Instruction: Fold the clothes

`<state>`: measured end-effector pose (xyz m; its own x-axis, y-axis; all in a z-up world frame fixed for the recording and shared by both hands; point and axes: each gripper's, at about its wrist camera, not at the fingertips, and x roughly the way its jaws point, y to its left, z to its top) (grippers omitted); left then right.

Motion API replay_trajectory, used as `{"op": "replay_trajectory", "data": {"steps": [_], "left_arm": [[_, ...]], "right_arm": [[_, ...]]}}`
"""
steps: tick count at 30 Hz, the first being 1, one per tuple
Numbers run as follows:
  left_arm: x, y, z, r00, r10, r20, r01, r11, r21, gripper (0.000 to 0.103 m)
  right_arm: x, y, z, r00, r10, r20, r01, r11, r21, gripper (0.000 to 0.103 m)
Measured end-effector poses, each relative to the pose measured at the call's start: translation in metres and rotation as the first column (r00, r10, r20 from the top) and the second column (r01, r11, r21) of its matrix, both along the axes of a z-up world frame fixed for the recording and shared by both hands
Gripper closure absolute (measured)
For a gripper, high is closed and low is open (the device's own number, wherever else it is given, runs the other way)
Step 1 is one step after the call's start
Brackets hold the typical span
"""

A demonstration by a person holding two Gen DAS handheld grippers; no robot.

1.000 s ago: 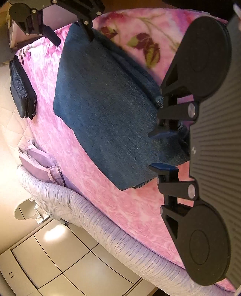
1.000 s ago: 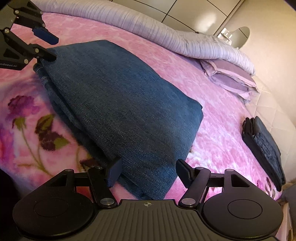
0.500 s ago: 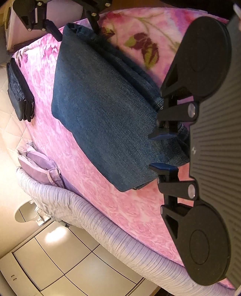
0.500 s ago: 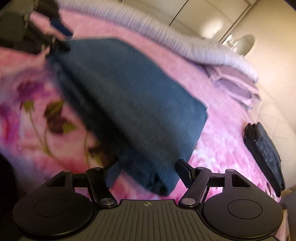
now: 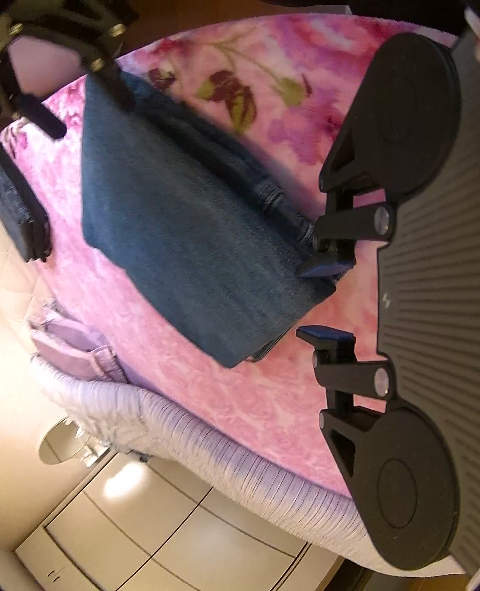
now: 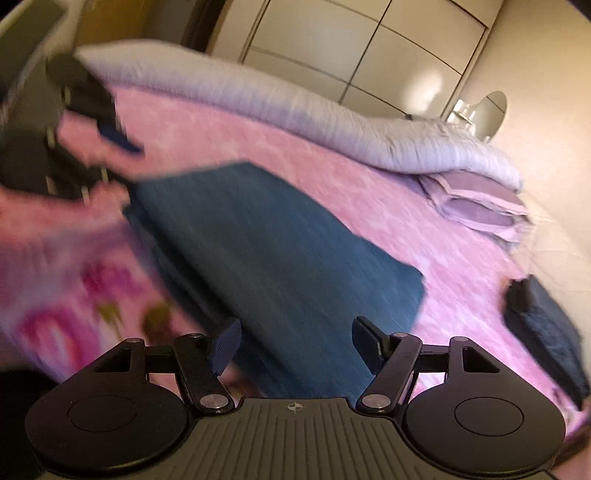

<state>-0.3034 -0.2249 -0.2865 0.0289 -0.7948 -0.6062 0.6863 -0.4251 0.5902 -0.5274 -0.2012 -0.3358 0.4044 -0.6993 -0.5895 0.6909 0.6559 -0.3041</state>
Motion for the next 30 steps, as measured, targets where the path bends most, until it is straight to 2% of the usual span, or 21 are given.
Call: {"op": "replay_trajectory", "data": {"steps": [3,5,7,12,16,21,30], "left_arm": [[-0.003,-0.005,-0.007,1.0,-0.009,0.013,0.008,0.999,0.036,0.078],[-0.005,-0.007,-0.01,1.0,-0.01,0.013,0.01,0.999,0.038,0.078],[-0.005,-0.008,-0.012,1.0,-0.009,0.007,0.009,0.999,0.038,0.078],[0.0,-0.009,-0.011,1.0,-0.009,-0.023,0.009,0.999,0.041,0.078],[0.002,-0.009,-0.013,0.999,-0.012,-0.035,0.013,0.999,0.041,0.077],[0.0,-0.008,-0.012,0.999,-0.015,-0.03,0.016,0.999,0.036,0.077],[-0.002,-0.006,-0.011,1.0,-0.015,-0.007,0.015,0.999,0.031,0.077]], "right_arm": [[0.011,-0.01,0.01,0.992,-0.032,0.123,0.023,0.997,0.068,0.034],[0.016,-0.021,0.012,0.984,-0.063,0.164,0.048,0.994,0.094,0.034],[0.022,-0.03,0.011,0.982,-0.091,0.168,0.072,0.991,0.115,0.034],[0.035,-0.044,-0.008,0.987,-0.123,0.099,0.102,0.976,0.193,0.034],[0.027,-0.045,-0.014,0.98,-0.15,0.129,0.12,0.97,0.21,0.034],[0.028,-0.04,-0.022,0.987,-0.129,0.092,0.112,0.979,0.172,0.034],[0.036,-0.044,-0.022,0.993,-0.108,0.042,0.099,0.982,0.163,0.034]]}}
